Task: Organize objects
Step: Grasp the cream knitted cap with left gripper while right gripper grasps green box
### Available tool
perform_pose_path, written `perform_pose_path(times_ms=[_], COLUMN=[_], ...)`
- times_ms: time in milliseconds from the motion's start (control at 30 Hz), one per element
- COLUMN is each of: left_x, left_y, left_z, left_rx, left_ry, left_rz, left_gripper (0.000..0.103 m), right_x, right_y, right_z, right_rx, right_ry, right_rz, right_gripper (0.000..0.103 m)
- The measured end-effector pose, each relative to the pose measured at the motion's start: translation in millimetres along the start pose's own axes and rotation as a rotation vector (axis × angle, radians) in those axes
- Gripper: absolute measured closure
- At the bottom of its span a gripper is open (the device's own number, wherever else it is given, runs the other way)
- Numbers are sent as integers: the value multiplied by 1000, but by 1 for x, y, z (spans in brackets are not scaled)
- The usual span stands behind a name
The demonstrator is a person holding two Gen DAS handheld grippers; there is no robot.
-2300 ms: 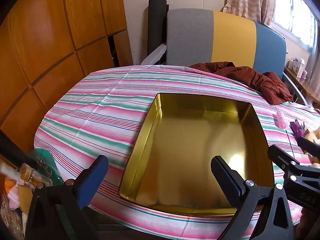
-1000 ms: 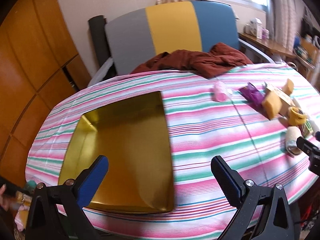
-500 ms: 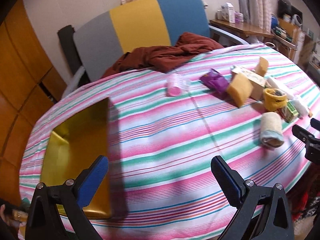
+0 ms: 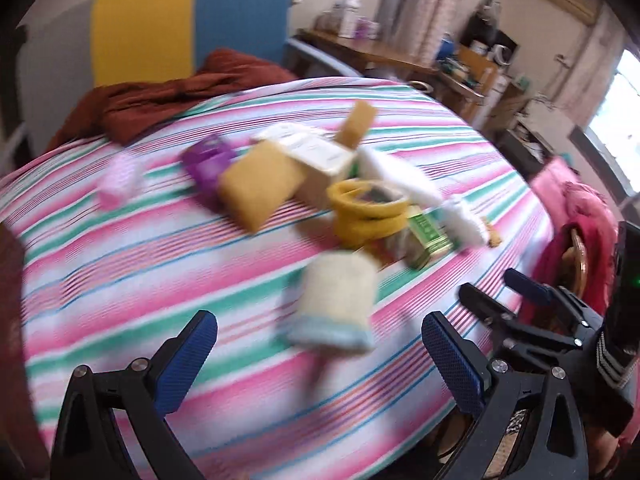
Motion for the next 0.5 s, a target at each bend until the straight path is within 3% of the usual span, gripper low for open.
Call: perform_pose_path(times_ms=[100, 233, 433, 500], left_x=[25, 54, 64, 64], left_y=[0, 8, 11, 10], left_z=[7, 2, -4, -6], left_rx=[11, 30, 106, 135], left_ry=[47, 116, 60, 30], left_rz=[-5, 48, 87, 86], left_gripper=[0, 0, 0, 4], right_x=[12, 30, 66, 75], right_y=[-6, -8, 9, 8], right_z=[10, 23, 34, 35], right_rx=[26, 44, -36, -32], right_ry=[-10, 9, 69, 86], right_rz=[-3, 45, 74, 68], right_gripper=[32, 35, 42, 54])
Point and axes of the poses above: each gripper's, at about its wrist camera, not at the fingertips, and x roughly the way its jaws point, y to its left, z to its top, the point moved 2 cm from there along x, roughly the way its jaws point, and after that the axes turned 2 degrees about -z, right-handed, at the moved point
